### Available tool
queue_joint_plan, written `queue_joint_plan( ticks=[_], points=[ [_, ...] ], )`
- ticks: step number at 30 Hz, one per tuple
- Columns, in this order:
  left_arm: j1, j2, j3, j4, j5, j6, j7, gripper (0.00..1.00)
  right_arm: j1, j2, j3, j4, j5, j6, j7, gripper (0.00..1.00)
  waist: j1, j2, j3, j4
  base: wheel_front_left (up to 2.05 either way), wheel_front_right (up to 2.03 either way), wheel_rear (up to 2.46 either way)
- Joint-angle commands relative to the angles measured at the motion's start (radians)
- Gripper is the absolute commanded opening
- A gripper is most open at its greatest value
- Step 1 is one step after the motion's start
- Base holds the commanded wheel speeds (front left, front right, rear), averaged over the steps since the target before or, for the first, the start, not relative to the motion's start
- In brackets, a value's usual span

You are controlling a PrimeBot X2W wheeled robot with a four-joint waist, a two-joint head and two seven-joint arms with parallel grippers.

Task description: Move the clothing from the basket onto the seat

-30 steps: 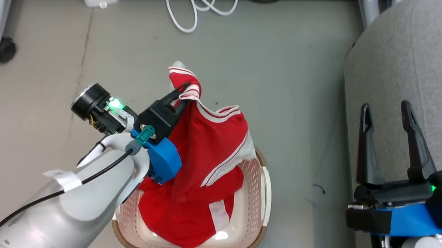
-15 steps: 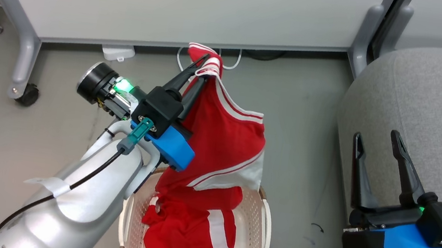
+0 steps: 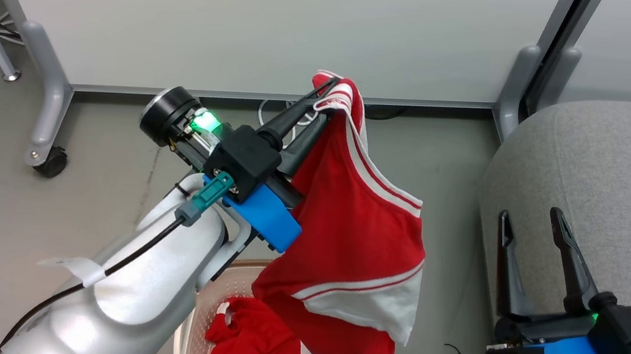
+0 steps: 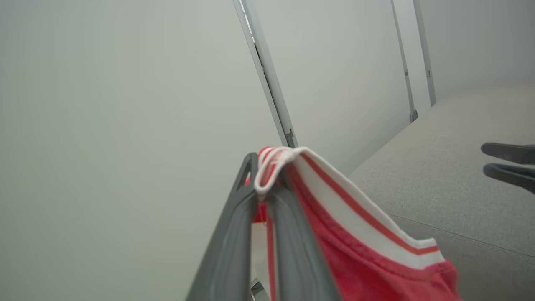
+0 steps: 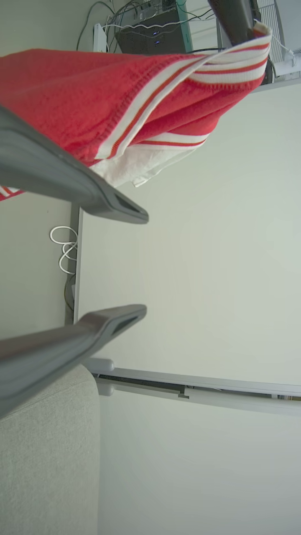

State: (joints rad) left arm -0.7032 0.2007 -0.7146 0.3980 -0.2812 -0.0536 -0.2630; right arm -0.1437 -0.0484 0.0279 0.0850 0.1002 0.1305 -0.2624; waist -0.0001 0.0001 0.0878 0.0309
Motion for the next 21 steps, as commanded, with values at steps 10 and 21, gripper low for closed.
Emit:
queue_joint_plan(
  ticks=[10,21],
  points=[
    [0.014,0.002,-0.014,-0.003,-0.016,-0.009,0.000,0.00,0.014,-0.004,0.009,-0.011,0.004,0.000,-0.004,1.00,0.0001,-0.0001,-0.007,0.002,0.00,0.00,0.00],
    [-0.003,0.004,-0.024,0.001,-0.019,-0.006,0.000,0.00,-0.071,-0.005,0.122,-0.062,-0.040,0.000,-0.004,1.00,0.0001,-0.0001,-0.002,0.004,0.00,0.00,0.00]
  ],
)
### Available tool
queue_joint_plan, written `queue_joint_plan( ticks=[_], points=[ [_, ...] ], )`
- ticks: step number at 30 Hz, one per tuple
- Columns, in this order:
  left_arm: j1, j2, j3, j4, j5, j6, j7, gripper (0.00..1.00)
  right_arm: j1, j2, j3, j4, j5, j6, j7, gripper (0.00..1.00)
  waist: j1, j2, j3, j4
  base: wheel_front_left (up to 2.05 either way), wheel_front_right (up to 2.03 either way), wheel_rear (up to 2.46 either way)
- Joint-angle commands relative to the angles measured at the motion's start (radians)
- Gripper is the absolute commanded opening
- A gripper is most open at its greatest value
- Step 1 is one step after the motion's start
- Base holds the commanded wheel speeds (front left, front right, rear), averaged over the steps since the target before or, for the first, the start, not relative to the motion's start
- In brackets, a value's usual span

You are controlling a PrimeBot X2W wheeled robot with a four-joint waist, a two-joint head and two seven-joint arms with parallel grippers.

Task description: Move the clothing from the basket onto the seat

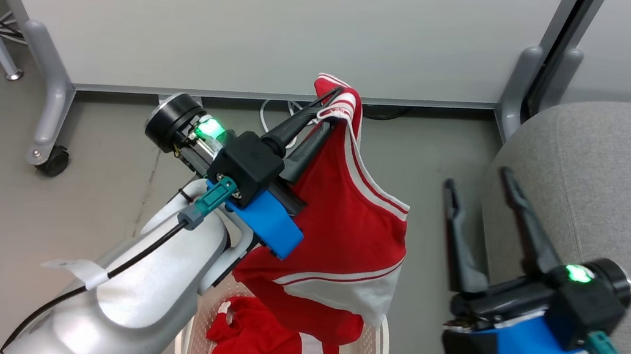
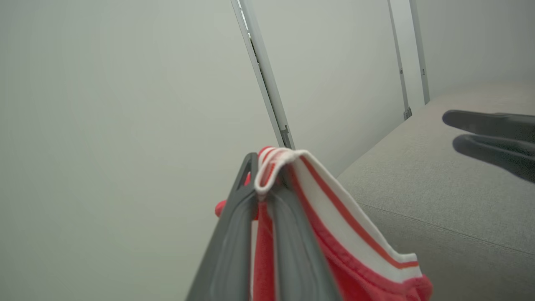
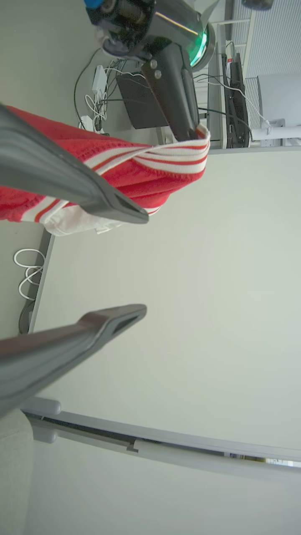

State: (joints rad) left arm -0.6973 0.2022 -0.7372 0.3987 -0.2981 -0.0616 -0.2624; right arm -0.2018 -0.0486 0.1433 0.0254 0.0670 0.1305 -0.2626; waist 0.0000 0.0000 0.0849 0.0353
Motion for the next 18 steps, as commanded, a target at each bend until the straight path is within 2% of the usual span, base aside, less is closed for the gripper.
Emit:
queue_joint_plan(
  ticks=[1,9,18],
  points=[
    [-0.011,0.003,-0.002,0.001,-0.002,0.003,-0.001,0.00,-0.023,-0.011,0.032,0.001,-0.009,0.000,-0.004,1.00,0.0000,0.0000,0.001,0.000,0.00,0.00,0.00],
    [-0.026,-0.009,-0.012,0.002,0.001,0.000,-0.002,0.00,-0.119,-0.061,0.207,0.092,-0.009,0.000,-0.004,1.00,0.0000,0.0000,0.008,0.013,0.00,0.00,0.00],
    [-0.042,-0.033,-0.038,-0.007,0.011,-0.005,-0.003,0.00,-0.235,-0.071,0.312,0.278,-0.015,0.000,-0.003,1.00,0.0000,0.0000,0.021,0.036,0.00,0.00,0.00]
  ],
)
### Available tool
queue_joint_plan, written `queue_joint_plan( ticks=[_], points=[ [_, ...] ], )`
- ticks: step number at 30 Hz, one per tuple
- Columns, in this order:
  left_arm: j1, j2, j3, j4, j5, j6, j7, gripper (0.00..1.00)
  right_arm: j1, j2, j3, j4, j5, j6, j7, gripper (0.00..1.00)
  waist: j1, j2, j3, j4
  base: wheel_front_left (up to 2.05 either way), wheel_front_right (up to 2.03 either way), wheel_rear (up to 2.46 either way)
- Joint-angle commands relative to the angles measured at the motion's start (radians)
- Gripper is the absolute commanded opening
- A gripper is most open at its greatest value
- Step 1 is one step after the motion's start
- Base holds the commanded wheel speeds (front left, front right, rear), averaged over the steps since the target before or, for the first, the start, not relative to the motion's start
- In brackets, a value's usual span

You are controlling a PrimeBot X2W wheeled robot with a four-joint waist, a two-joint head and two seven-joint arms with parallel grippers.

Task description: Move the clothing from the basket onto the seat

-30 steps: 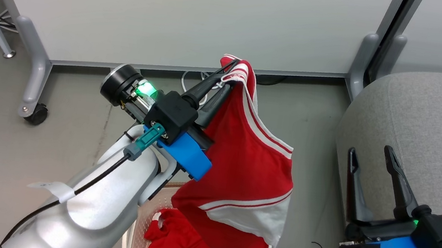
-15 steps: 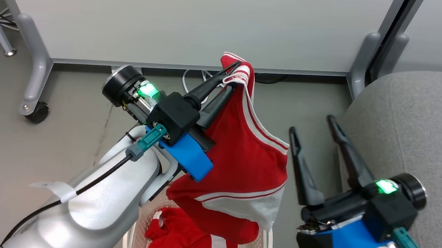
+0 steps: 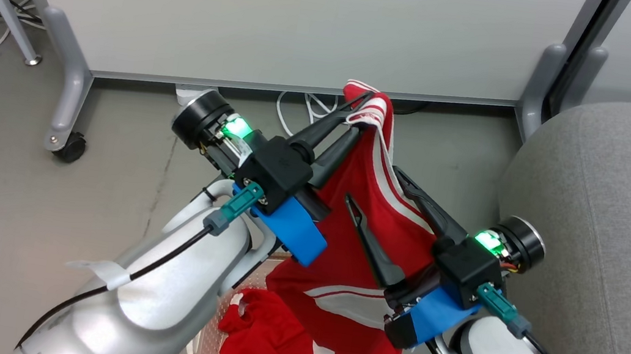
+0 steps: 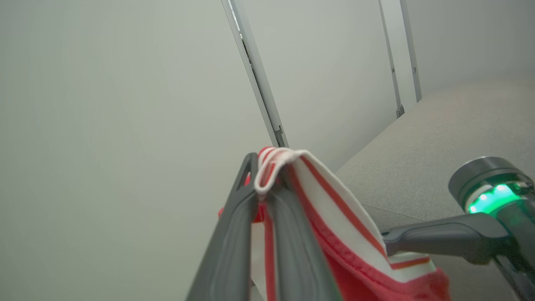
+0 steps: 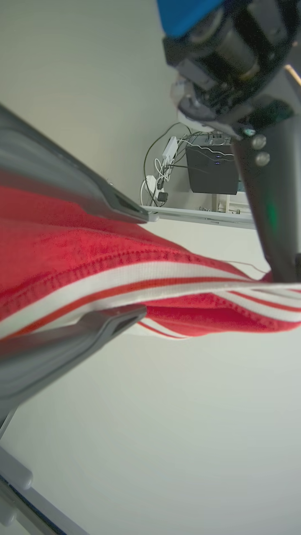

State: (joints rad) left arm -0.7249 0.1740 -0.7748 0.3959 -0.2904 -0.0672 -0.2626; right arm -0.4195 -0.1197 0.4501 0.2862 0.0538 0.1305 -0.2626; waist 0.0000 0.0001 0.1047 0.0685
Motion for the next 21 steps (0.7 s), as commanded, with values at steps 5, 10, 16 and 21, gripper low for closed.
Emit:
queue_joint_plan(
  ticks=[5,10,16,21],
  points=[
    [-0.020,-0.015,-0.012,-0.007,0.006,-0.005,-0.003,0.00,-0.076,0.022,0.021,0.113,-0.009,0.000,-0.003,1.00,0.0000,-0.0001,0.009,0.015,0.00,0.00,0.00],
    [-0.020,-0.026,-0.021,-0.010,0.006,-0.010,-0.003,0.00,-0.113,0.051,0.004,0.216,0.004,0.000,-0.004,0.00,0.0000,-0.0001,0.008,0.026,0.00,0.00,0.00],
    [-0.015,-0.027,-0.020,-0.014,0.006,-0.010,-0.003,0.00,-0.114,0.065,0.004,0.233,0.006,0.000,-0.003,0.00,0.0000,-0.0001,0.006,0.028,0.00,0.00,0.00],
    [-0.007,-0.023,-0.014,-0.015,0.006,-0.008,-0.003,0.00,-0.107,0.068,0.001,0.224,0.012,0.000,-0.003,0.00,0.0000,-0.0001,0.005,0.023,0.00,0.00,0.00]
  ],
)
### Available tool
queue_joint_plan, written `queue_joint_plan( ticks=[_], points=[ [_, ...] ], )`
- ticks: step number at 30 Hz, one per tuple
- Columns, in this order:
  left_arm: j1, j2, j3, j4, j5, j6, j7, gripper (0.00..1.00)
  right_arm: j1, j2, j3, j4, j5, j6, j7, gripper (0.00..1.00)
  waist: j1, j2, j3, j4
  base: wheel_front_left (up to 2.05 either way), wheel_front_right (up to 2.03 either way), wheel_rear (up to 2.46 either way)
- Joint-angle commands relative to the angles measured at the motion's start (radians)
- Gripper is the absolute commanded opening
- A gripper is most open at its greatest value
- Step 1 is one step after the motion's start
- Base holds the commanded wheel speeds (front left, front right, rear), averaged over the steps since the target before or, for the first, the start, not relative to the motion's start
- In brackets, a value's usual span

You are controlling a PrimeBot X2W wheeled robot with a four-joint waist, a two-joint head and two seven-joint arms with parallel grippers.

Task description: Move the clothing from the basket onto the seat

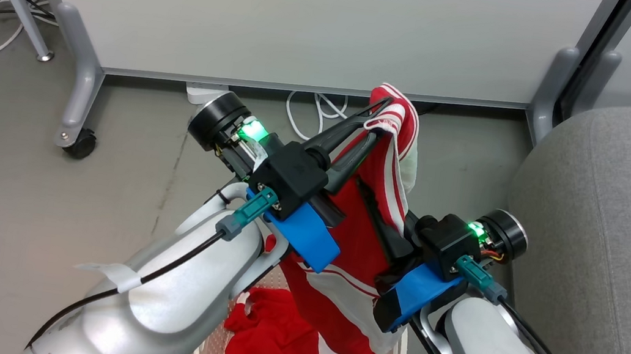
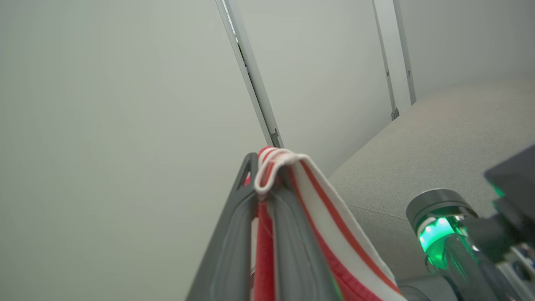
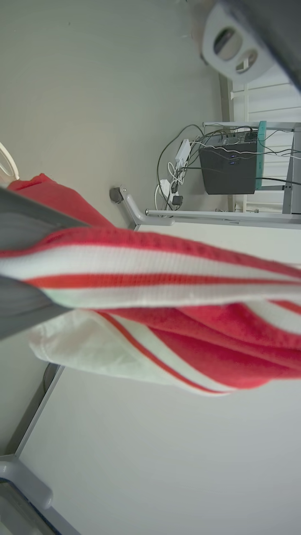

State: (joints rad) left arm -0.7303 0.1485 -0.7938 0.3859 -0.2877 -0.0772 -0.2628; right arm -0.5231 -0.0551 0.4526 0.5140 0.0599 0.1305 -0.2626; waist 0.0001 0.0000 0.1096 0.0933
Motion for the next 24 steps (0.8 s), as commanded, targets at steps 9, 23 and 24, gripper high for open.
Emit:
queue_joint_plan(
  ticks=[9,23,24],
  points=[
    [0.011,0.001,0.010,0.006,-0.001,0.005,-0.003,0.40,0.012,0.005,-0.014,-0.029,0.014,0.000,-0.004,0.00,-0.0001,0.0000,0.003,-0.004,0.00,0.00,0.00],
    [0.016,0.009,0.017,0.000,0.022,0.023,-0.003,1.00,0.028,0.005,-0.066,-0.096,0.017,0.000,-0.004,0.00,-0.0001,0.0000,0.033,-0.017,0.00,0.00,0.00],
    [0.017,0.009,0.018,-0.001,0.020,0.023,-0.003,1.00,0.029,0.005,-0.075,-0.101,0.016,0.000,-0.004,0.00,-0.0001,0.0000,0.038,-0.021,0.00,0.00,0.00]
  ],
)
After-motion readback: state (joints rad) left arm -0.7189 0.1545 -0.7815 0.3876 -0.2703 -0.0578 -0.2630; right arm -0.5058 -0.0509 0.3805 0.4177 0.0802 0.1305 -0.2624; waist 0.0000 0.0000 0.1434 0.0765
